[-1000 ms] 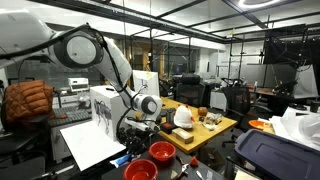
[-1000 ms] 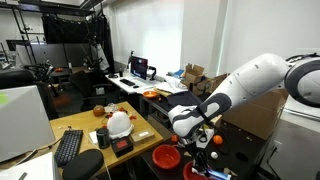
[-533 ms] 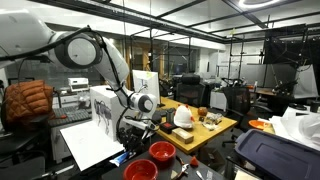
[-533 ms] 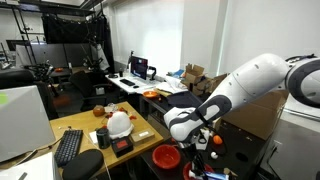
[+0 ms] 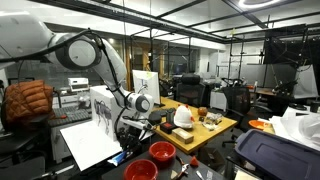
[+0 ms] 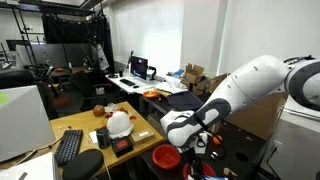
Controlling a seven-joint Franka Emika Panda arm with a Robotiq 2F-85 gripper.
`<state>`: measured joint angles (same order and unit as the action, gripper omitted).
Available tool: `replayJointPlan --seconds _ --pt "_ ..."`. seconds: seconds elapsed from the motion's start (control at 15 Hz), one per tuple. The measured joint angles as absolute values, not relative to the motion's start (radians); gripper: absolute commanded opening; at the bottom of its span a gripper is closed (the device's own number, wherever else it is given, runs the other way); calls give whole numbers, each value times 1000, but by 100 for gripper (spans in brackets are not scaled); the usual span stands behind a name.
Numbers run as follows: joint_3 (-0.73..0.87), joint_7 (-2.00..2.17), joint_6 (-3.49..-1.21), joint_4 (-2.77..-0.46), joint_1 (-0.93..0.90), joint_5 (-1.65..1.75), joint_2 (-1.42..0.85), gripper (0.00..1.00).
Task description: Move the tube to the left
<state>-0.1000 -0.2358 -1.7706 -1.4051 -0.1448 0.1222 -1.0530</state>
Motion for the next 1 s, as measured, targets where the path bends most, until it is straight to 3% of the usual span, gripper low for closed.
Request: replayJointPlan --seconds 1.0 --pt "-140 -228 -1550 -1122 -186 106 -1285 4"
